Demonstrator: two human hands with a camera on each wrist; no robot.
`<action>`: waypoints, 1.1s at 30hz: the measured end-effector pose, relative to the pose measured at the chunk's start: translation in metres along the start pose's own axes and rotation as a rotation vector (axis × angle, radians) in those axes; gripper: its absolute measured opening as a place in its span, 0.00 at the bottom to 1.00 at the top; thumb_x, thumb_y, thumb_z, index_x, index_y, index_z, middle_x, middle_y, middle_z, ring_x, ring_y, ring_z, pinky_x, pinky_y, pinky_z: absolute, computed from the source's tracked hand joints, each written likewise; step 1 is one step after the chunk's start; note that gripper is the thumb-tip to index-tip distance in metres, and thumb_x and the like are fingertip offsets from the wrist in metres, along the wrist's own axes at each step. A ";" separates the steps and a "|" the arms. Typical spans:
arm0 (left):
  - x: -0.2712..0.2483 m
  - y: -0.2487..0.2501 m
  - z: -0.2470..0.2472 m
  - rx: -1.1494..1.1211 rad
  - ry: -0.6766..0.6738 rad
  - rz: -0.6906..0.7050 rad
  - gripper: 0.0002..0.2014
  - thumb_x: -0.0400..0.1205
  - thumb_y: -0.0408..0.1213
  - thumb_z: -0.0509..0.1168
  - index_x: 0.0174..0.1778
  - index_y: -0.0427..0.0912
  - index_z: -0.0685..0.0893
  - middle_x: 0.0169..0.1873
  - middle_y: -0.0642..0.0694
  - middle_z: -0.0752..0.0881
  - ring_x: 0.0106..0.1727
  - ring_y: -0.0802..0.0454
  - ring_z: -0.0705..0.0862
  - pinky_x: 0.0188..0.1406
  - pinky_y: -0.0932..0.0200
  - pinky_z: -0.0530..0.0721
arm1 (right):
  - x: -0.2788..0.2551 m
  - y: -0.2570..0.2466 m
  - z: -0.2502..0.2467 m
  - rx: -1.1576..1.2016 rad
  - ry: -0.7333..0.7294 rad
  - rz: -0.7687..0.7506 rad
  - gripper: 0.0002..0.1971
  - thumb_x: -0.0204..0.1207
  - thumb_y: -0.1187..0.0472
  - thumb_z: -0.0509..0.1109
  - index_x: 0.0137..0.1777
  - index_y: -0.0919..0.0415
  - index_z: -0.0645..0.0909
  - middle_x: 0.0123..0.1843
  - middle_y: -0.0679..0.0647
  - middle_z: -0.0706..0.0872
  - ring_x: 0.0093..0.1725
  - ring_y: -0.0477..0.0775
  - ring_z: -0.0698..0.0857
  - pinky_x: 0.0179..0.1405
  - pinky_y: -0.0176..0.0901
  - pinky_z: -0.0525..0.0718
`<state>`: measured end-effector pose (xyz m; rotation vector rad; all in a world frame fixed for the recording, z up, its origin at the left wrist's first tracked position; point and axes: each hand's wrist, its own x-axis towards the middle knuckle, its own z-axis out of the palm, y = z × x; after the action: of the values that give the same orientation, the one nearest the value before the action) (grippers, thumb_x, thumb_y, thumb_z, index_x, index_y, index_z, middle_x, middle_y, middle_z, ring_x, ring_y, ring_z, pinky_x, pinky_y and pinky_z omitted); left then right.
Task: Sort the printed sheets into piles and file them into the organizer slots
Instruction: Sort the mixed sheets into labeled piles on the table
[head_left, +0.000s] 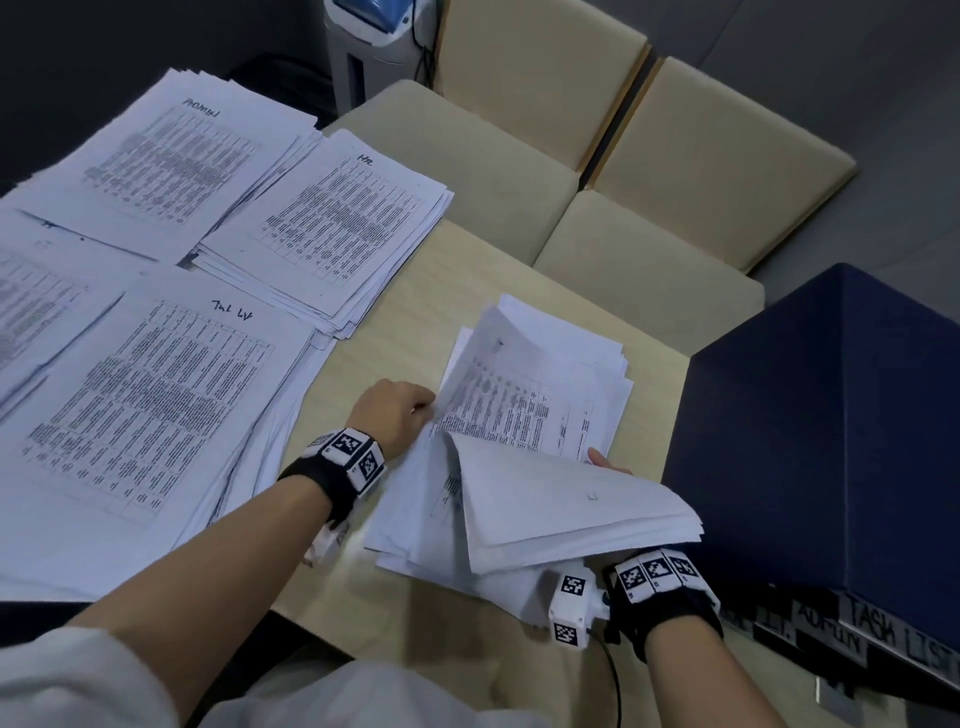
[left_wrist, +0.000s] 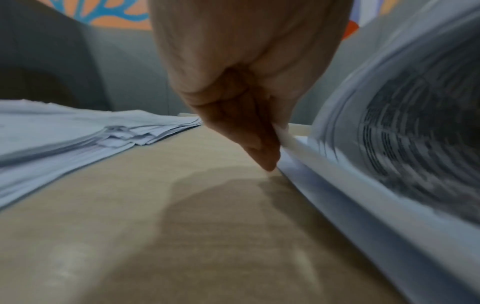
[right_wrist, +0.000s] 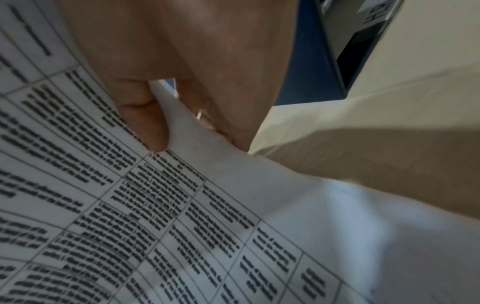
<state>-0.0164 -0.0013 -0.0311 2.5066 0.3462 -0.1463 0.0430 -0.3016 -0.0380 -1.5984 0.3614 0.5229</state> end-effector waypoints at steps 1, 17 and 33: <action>0.000 -0.003 0.001 -0.123 0.009 0.015 0.07 0.82 0.32 0.65 0.42 0.38 0.88 0.37 0.43 0.89 0.38 0.45 0.83 0.36 0.59 0.74 | -0.003 0.005 0.001 -0.002 0.040 -0.030 0.32 0.63 0.46 0.81 0.68 0.55 0.82 0.54 0.49 0.83 0.47 0.48 0.84 0.65 0.44 0.81; 0.015 0.006 0.023 -0.039 -0.103 -0.292 0.13 0.78 0.45 0.70 0.30 0.48 0.76 0.34 0.47 0.82 0.41 0.42 0.83 0.37 0.58 0.74 | -0.026 0.007 -0.004 -0.109 0.106 -0.115 0.09 0.76 0.75 0.69 0.51 0.62 0.83 0.45 0.52 0.87 0.39 0.43 0.87 0.35 0.27 0.82; 0.005 0.011 0.009 -0.735 -0.179 -0.085 0.25 0.70 0.10 0.60 0.54 0.38 0.89 0.46 0.50 0.91 0.43 0.57 0.88 0.41 0.62 0.87 | -0.015 -0.011 0.005 0.184 0.192 0.062 0.09 0.75 0.70 0.72 0.54 0.63 0.87 0.50 0.63 0.91 0.52 0.67 0.88 0.52 0.58 0.89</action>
<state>-0.0084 -0.0141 -0.0327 1.7416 0.3532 -0.2276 0.0356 -0.2962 -0.0208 -1.4651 0.5892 0.3724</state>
